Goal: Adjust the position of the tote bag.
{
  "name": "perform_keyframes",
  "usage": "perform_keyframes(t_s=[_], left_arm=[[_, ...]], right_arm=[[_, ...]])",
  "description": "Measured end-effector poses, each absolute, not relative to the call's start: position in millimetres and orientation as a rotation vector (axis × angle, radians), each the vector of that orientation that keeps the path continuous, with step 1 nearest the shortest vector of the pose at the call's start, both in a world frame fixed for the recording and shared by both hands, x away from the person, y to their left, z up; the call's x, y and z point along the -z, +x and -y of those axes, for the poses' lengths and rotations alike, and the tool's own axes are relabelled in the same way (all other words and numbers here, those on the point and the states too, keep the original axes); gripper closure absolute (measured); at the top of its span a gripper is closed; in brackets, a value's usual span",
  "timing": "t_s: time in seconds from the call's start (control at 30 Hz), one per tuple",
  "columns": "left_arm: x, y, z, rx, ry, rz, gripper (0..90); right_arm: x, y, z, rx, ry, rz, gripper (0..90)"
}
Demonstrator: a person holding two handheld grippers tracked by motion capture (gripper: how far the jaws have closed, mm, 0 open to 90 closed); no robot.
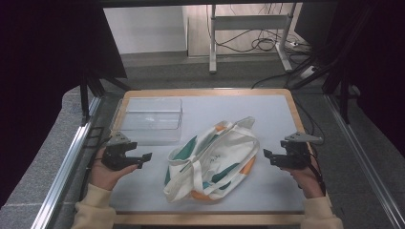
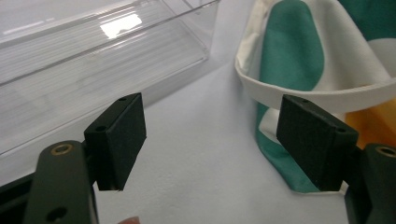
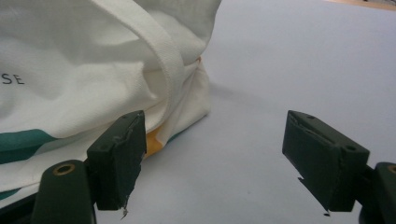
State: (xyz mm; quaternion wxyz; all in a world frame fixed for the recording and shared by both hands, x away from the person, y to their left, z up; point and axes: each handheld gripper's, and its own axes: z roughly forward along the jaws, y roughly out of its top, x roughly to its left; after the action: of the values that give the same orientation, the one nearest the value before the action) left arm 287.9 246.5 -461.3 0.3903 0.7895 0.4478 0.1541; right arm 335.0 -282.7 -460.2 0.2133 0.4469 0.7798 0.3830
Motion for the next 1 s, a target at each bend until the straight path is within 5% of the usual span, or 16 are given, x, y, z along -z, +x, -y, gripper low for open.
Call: perform_keyframes(t_s=[1.0], left_arm=[[433.9, 254.1, -230.2, -0.32, 1.998, -1.002, 24.5]], right_arm=[[459.1, 336.5, 276.7, -1.006, 1.234, -2.158, 22.2]])
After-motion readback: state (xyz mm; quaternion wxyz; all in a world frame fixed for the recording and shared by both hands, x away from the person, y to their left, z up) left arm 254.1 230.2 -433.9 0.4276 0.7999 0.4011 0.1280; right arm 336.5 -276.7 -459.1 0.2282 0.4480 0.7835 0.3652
